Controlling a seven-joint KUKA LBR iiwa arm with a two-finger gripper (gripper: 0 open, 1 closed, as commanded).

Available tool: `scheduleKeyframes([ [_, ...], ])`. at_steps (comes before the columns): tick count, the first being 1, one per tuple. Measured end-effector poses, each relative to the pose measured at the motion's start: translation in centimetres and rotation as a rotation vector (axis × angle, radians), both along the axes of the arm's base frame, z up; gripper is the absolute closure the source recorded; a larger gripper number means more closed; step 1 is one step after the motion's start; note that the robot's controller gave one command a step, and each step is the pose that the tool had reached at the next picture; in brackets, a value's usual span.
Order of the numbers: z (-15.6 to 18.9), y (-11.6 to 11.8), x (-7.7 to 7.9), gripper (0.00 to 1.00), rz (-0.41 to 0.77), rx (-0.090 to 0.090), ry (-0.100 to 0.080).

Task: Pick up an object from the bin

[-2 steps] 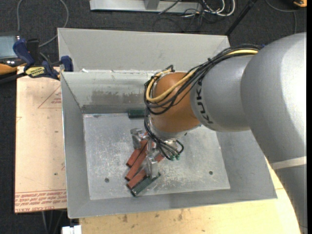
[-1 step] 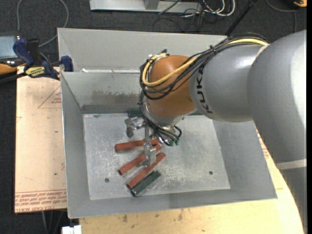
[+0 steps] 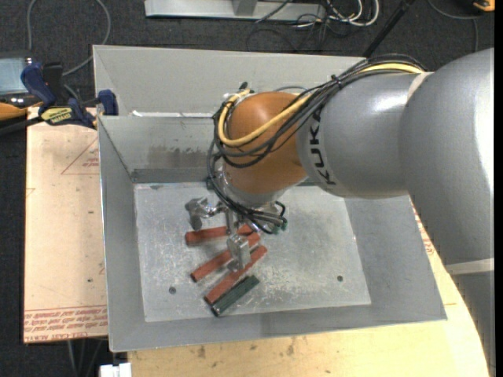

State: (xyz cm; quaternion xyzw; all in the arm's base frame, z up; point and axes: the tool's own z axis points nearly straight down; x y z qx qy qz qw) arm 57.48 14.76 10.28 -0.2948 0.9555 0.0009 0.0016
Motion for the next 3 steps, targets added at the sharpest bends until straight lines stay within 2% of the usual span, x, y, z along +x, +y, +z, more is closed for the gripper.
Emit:
scheduleKeyframes([
  [1, -3.29, 0.42, 0.91, 0.00, 0.072, 0.000, -0.001],
  [2, -3.20, 0.46, 1.00, 0.00, 0.069, 0.001, -0.001],
  [3, -3.01, 0.47, 1.07, 1.00, 0.068, 0.000, 0.000],
])
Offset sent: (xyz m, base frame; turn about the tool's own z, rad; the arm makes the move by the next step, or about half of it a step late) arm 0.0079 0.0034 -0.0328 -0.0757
